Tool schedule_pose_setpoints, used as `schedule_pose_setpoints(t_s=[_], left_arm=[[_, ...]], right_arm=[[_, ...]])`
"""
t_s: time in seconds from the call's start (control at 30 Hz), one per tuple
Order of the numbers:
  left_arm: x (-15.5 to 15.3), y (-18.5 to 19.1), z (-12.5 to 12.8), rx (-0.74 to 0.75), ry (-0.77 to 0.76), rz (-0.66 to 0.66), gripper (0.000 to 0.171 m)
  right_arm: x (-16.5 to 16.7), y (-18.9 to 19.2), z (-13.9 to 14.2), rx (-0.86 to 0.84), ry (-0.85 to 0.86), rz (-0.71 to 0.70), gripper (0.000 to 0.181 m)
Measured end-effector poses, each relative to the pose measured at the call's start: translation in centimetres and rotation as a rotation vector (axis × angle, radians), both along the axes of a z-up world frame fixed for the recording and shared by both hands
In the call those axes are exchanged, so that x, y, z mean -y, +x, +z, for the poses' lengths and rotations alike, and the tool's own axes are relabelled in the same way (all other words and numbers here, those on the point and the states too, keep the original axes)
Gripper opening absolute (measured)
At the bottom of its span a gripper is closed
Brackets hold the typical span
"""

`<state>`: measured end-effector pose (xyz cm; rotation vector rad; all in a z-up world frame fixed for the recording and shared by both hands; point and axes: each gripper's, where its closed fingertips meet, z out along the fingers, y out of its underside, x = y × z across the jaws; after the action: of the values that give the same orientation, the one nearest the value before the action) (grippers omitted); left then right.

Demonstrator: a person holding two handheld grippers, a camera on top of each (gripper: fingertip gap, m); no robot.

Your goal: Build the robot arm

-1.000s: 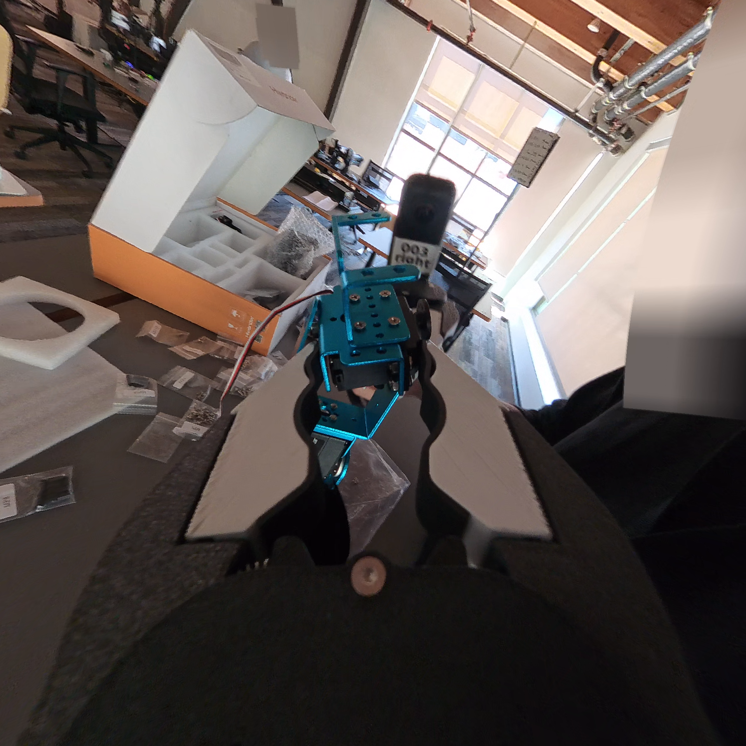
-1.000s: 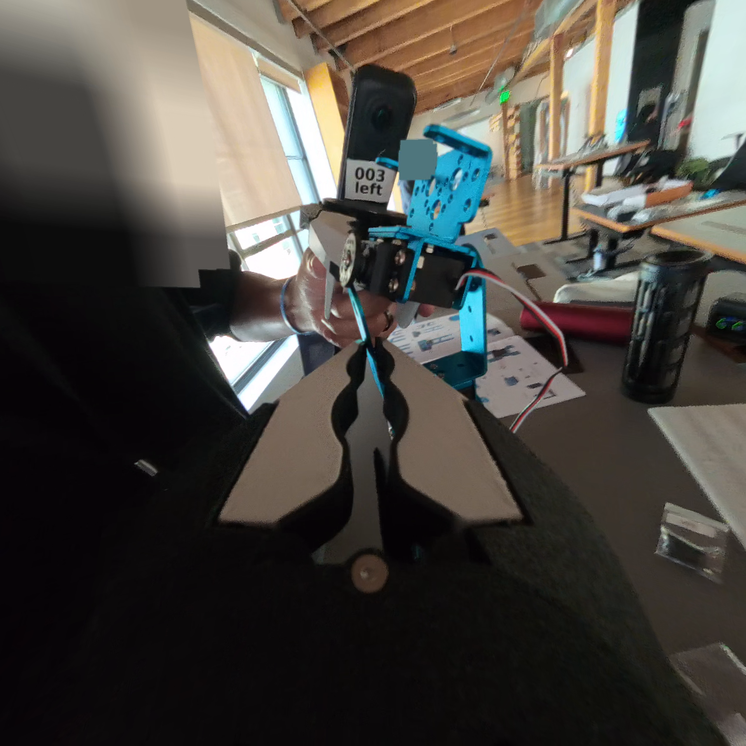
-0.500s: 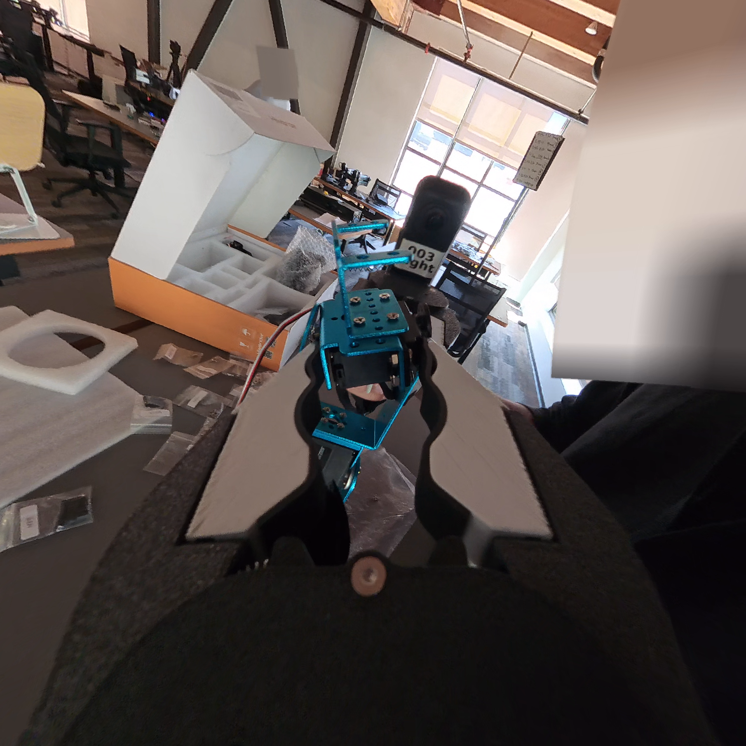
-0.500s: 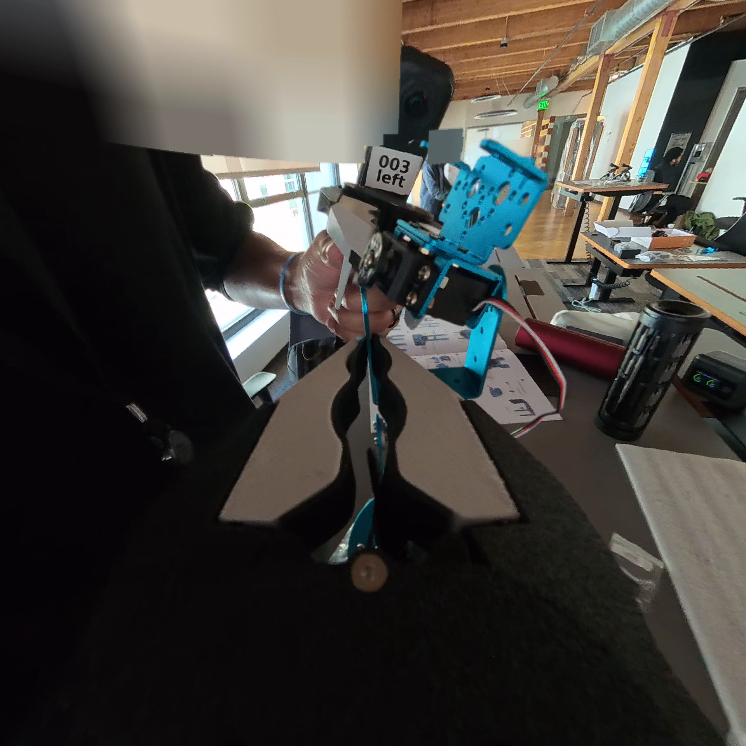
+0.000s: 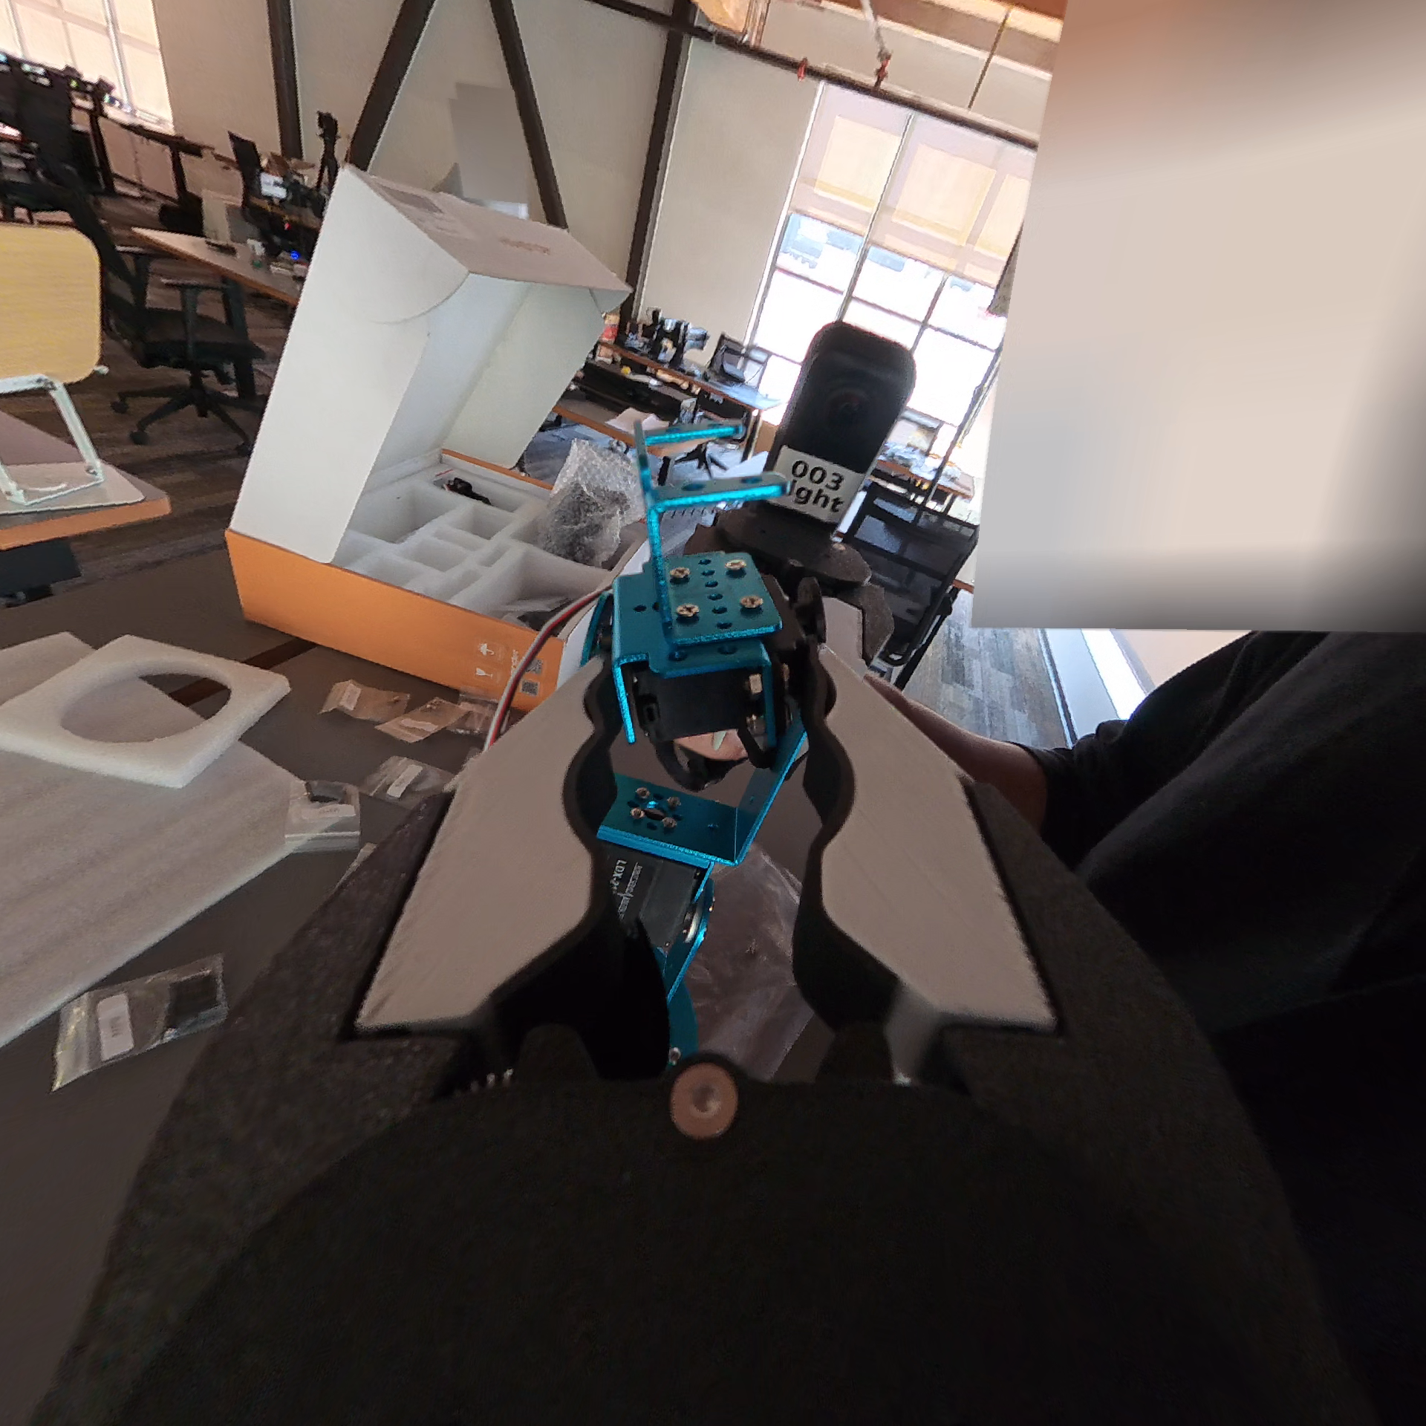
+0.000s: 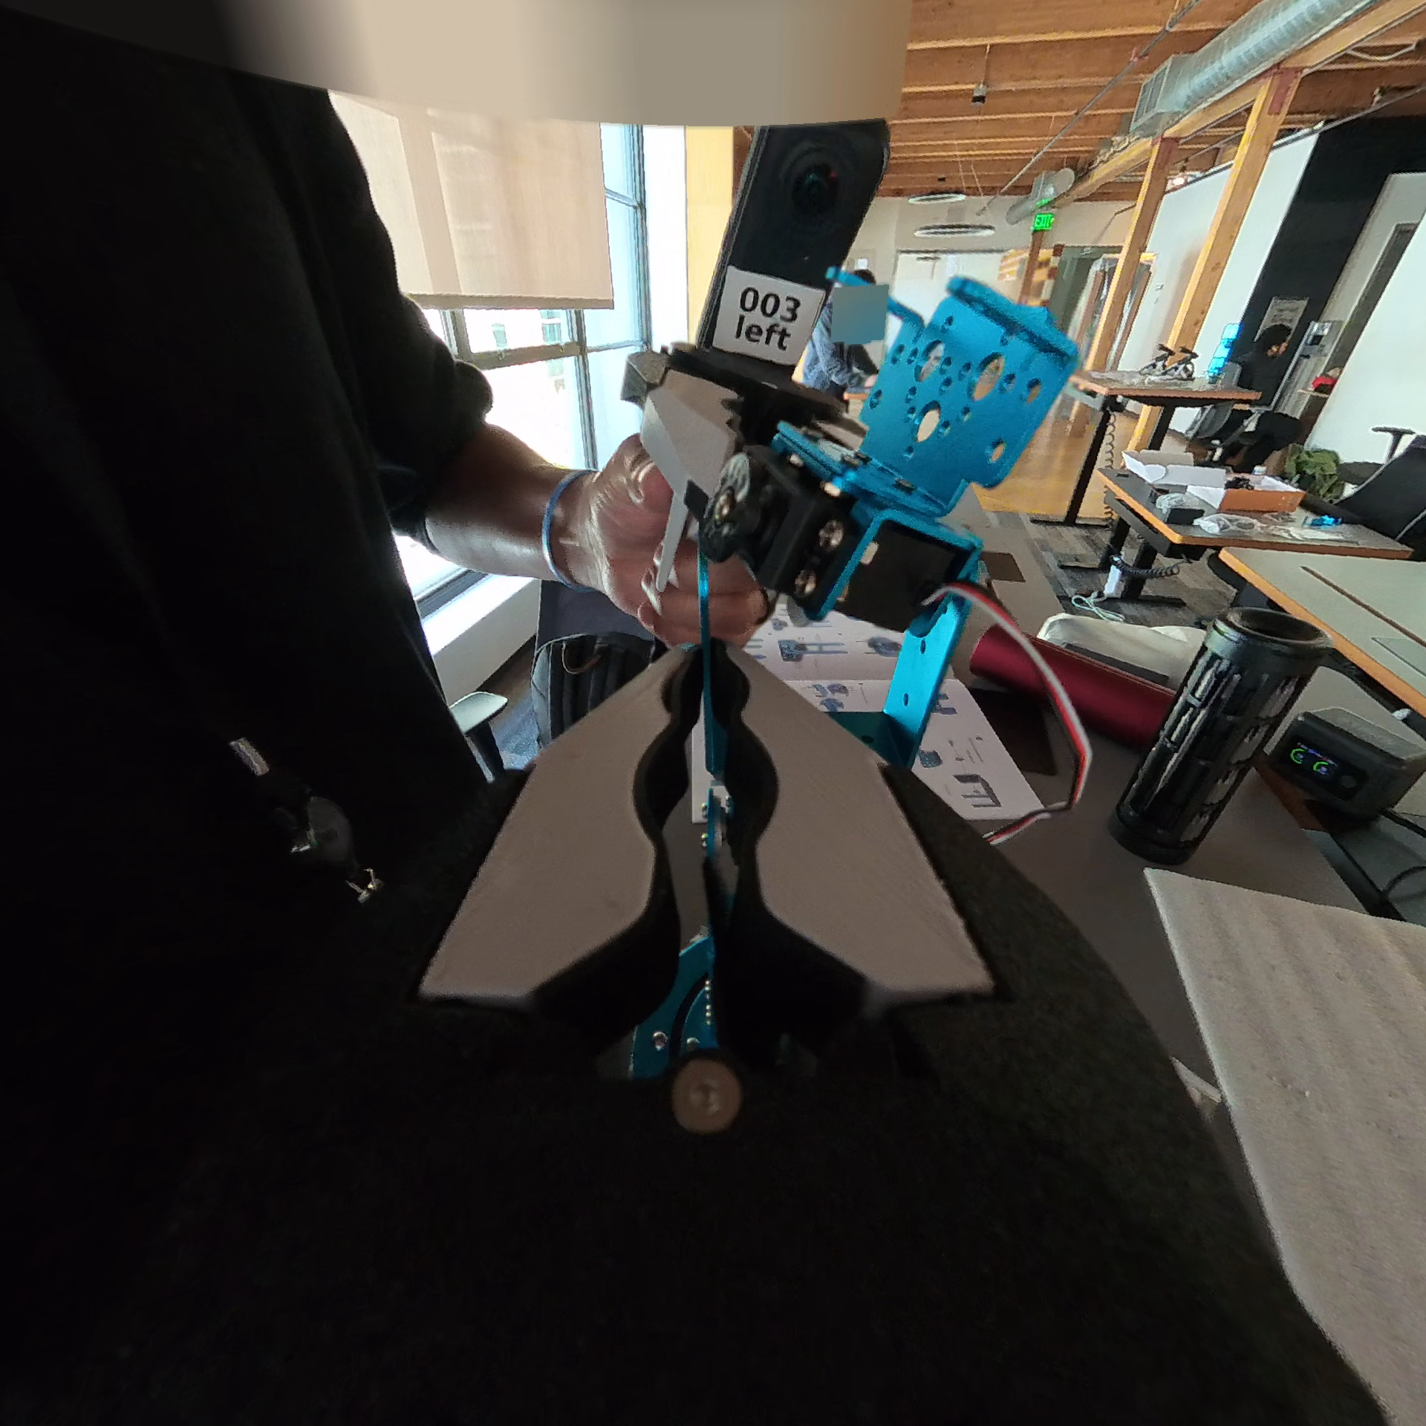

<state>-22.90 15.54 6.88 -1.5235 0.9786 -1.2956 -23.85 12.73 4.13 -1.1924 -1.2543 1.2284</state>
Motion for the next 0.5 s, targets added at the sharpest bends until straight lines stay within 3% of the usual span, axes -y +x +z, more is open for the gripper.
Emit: schedule_pose_setpoints(t_s=[0.5], left_arm=[[-0.03, -0.17, -0.05, 0.011, 0.025, -0.023, 0.046]], right_arm=[[0.1, -0.14, 0.02, -0.019, -0.015, 0.054, 0.002]])
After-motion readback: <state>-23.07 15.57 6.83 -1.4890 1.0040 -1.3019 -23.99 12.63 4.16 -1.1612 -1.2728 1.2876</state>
